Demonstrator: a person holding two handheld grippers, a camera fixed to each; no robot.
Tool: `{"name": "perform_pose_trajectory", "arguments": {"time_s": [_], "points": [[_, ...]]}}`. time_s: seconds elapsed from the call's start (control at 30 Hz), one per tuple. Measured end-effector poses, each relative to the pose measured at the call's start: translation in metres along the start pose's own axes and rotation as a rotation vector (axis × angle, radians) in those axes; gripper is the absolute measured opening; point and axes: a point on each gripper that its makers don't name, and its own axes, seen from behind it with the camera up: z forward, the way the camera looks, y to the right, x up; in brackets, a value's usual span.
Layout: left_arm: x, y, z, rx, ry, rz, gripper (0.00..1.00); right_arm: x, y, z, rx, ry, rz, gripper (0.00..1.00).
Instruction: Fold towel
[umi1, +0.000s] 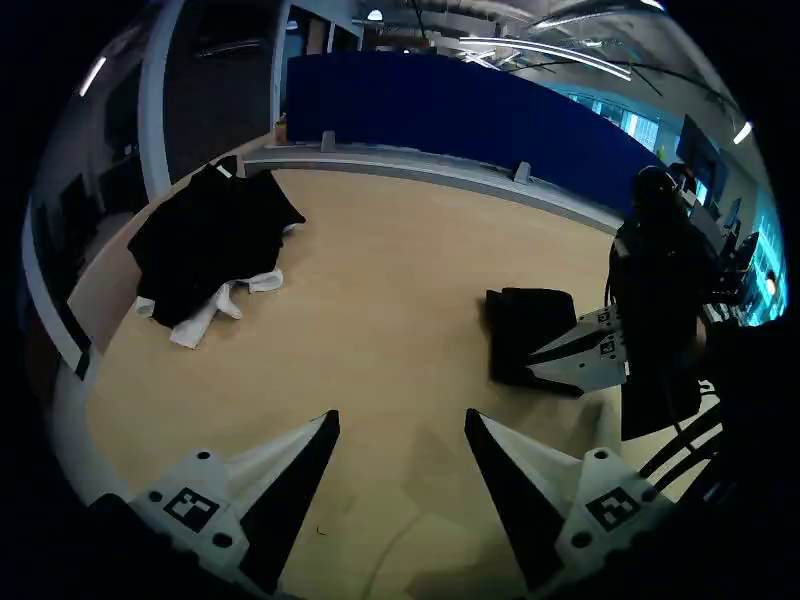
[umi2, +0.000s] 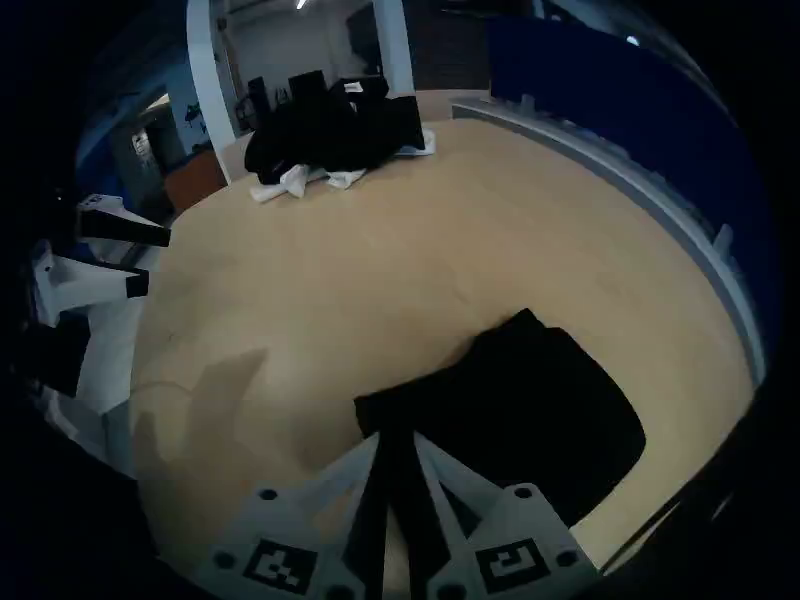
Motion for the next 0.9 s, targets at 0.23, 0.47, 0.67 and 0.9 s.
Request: {"name": "perform_pose_trajectory", "arguments": {"time_s": [0.23,0.47,0.67,0.9], "points": [[0.000,-0.004,-0.003,0.005,-0.001,-0.009,0.93,0.004,0.006,-0.014,-0.014,0.024,-0.002,0.41],[-0.001,-0.010,-0.006,0.017,-0.002,-0.004,0.93,0.005,0.013,-0.035,-0.048,0.067,0.009,0.79],[-0.002,-0.011,-0.008,0.020,-0.001,-0.009,0.93,-0.013,0.022,-0.054,-0.115,0.068,0.039,0.81],[-0.002,-0.008,-0.009,0.015,-0.003,-0.004,0.93,-0.046,0.028,-0.070,-0.174,0.042,0.097,0.82]]}}
